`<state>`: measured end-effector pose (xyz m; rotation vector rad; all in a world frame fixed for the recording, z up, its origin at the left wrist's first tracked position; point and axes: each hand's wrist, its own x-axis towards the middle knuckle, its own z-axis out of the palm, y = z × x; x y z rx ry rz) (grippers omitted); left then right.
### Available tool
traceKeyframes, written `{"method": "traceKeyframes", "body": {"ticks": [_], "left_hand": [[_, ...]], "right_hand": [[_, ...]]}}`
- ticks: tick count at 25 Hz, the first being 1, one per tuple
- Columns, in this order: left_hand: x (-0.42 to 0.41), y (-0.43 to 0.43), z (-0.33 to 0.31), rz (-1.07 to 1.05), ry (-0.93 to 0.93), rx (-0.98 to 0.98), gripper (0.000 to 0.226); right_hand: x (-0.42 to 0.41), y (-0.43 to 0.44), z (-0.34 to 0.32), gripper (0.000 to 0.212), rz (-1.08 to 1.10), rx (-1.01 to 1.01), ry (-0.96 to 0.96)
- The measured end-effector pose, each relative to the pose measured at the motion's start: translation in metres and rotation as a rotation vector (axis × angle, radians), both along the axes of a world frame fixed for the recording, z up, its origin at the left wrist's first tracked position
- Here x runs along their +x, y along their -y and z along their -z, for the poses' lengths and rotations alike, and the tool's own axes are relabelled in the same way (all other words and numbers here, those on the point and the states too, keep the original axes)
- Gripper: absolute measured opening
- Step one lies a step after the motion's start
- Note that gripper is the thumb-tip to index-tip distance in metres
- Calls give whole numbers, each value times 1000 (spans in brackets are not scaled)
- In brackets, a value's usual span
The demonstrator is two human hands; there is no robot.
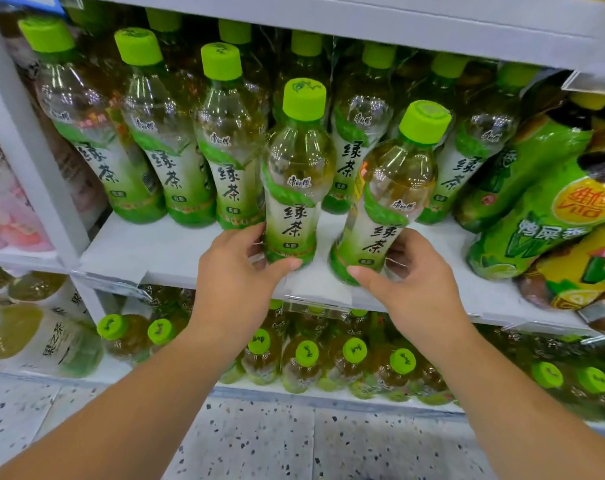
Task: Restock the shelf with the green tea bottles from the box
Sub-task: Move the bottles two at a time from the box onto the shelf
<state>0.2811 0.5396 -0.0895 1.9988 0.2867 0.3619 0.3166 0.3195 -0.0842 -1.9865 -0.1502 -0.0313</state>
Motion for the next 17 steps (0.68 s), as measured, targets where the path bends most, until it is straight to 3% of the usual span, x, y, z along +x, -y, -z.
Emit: {"method": "traceKeyframes", "body": {"ticks": [9, 12, 17], "left_hand": [[16, 13, 2, -168, 6, 80, 17], [16, 21, -2, -211, 35, 56, 31], [24, 16, 4, -243, 30, 20, 22]], "right_hand": [[29, -21, 21, 51, 15, 79, 66], [34, -26, 27, 52, 46, 124, 71], [38, -27, 33, 58, 45, 143, 49]]}}
